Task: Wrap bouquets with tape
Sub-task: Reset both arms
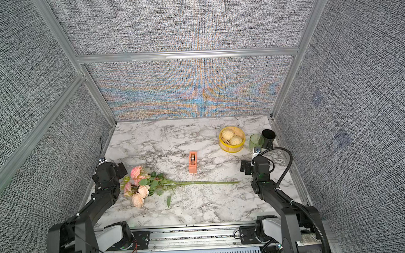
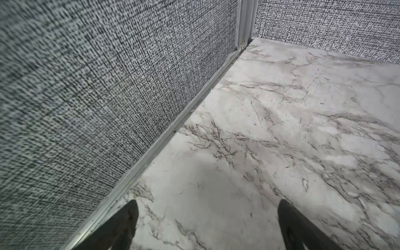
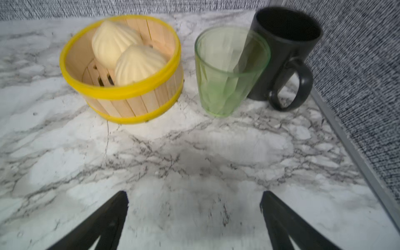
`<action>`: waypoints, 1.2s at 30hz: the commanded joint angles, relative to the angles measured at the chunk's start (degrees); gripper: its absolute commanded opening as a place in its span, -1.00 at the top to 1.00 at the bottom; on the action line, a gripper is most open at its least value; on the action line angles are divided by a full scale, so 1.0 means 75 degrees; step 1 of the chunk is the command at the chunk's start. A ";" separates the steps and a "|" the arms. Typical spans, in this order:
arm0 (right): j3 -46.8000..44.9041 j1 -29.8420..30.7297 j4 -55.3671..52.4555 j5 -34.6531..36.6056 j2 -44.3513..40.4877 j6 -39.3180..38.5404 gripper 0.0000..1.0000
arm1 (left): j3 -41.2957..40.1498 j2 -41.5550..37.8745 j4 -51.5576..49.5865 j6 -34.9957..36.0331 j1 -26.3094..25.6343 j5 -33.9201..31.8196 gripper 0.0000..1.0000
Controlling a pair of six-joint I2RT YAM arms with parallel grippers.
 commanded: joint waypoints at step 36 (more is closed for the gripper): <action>0.0274 0.0053 0.3440 -0.0384 0.2646 -0.0528 -0.98 | -0.0867 0.1612 0.4661 0.0706 -0.0721 0.3934 -0.99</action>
